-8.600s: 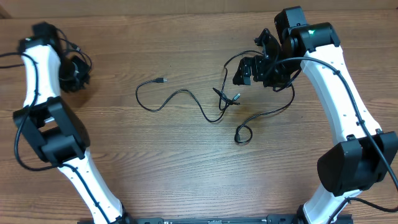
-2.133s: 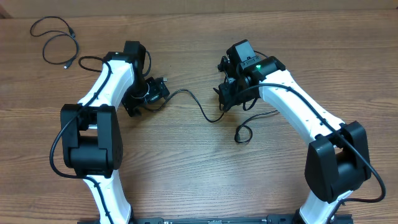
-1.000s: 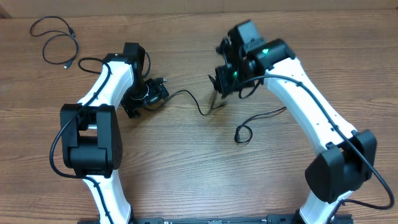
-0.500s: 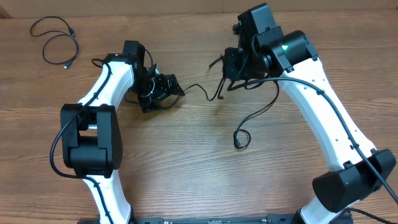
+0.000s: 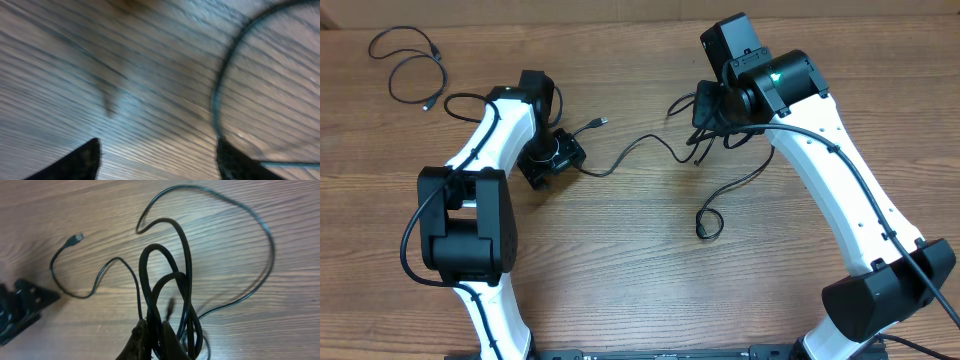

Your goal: Untangle cables

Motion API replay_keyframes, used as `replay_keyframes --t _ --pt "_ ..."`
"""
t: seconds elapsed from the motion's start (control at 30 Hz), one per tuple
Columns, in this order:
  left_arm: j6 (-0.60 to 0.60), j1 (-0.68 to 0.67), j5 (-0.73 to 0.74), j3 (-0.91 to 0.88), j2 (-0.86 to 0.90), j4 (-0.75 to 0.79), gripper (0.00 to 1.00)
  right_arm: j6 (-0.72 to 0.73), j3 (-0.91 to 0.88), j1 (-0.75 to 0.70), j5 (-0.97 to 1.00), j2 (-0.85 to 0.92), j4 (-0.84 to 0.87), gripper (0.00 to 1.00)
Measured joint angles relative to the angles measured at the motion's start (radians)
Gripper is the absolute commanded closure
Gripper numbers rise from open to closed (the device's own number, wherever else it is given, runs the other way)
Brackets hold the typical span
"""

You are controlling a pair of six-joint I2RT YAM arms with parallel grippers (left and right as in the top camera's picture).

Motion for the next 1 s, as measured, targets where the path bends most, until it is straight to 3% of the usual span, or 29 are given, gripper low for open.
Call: replay_keyframes --t 0.1,0.13,0.23,0.33,0.7,0.83,1.0 --pt "-0.029 -0.002 -0.083 -0.004 0.0 0.001 0.4 0.014 0.0 0.0 0.046 0.0 -0.005 0.79" --pt "-0.045 -0.002 -0.118 -0.009 0.0 0.001 0.4 0.016 0.0 0.0 0.058 0.0 -0.006 0.7" --pt "-0.082 -0.002 -0.169 -0.027 0.0 0.008 0.37 0.023 0.0 0.0 0.084 0.0 -0.008 0.19" --pt "-0.086 -0.002 -0.143 -0.043 0.0 0.045 0.37 0.026 0.0 0.0 0.092 0.0 -0.011 0.02" --pt "0.153 -0.007 0.32 -0.047 0.0 0.253 0.27 0.021 -0.005 0.0 0.085 0.0 -0.007 0.0" --pt "0.09 -0.031 0.305 -0.047 0.0 0.216 0.24 0.021 -0.009 0.0 0.084 0.0 0.002 0.0" --pt "-0.065 -0.095 0.132 -0.047 0.001 0.176 0.25 0.021 -0.01 0.0 0.084 0.0 0.007 0.0"
